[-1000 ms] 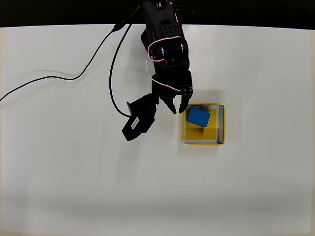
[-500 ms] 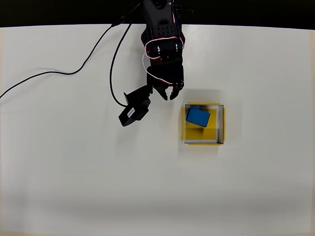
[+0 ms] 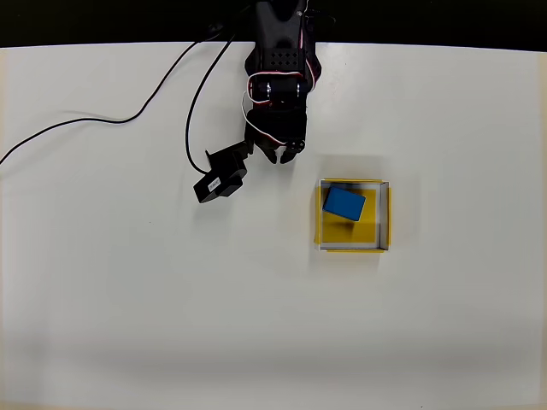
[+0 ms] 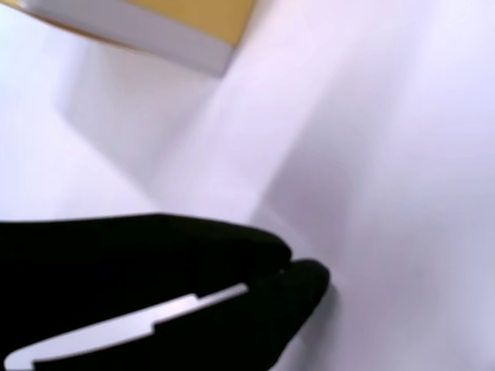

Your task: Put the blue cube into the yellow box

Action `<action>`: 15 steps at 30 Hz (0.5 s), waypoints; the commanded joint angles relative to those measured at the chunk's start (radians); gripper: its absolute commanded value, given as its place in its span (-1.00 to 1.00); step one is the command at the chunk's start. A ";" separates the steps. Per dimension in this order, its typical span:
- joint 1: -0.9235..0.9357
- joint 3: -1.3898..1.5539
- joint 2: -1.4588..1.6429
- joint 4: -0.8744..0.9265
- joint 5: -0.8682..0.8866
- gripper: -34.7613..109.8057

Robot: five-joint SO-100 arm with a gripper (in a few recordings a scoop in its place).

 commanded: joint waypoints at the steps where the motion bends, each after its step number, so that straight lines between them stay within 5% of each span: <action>1: 0.017 0.026 0.026 0.021 -0.009 -0.52; 15: 0.098 0.026 0.035 0.031 -0.046 -0.52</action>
